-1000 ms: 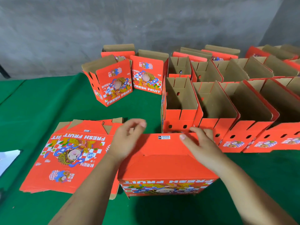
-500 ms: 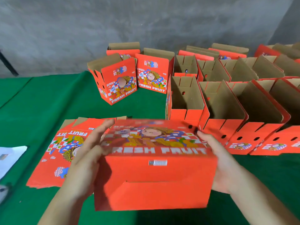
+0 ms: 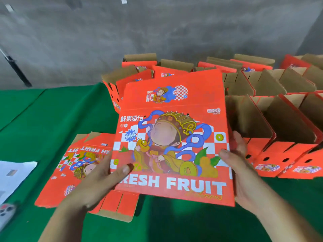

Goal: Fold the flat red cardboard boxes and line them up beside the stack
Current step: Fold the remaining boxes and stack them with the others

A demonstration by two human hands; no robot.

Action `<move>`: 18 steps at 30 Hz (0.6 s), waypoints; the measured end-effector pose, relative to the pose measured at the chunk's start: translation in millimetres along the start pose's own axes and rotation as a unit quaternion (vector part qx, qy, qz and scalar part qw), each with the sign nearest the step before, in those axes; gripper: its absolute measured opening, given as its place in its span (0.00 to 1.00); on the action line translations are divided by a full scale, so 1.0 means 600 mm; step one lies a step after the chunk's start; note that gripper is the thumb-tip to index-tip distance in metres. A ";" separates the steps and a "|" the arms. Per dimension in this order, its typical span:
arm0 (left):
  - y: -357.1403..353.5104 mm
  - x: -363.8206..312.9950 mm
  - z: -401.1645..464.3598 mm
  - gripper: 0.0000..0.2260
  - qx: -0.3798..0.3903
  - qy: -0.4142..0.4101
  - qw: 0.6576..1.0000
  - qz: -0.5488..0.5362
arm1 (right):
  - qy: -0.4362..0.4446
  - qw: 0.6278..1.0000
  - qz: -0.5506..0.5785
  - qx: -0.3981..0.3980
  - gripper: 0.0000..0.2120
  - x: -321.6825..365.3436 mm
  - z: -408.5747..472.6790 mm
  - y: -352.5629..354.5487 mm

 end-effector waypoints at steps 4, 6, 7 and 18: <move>-0.027 -0.033 0.039 0.20 -0.048 -0.084 0.995 -0.026 | -0.030 0.992 0.001 0.121 0.48 0.063 0.011 0.020; -0.059 -0.053 0.078 0.23 -0.055 -0.118 0.990 -0.062 | 0.028 0.996 -0.032 0.080 0.51 0.093 0.040 0.039; -0.081 -0.067 0.102 0.25 -0.060 -0.134 0.987 -0.072 | 0.079 0.994 -0.052 0.046 0.52 0.111 0.053 0.047; -0.224 0.009 0.252 0.17 -0.027 -0.010 0.995 0.094 | 0.327 0.799 -0.415 -0.288 0.65 0.148 0.231 0.158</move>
Point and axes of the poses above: each hand's wrist, its own z-axis towards the middle knuckle, its own y-axis out of the back of the hand, x = y × z, the point moved 3 cm from there along z, towards the middle knuckle, and after that the axes turned 8 degrees about y, right-handed, at the moved point
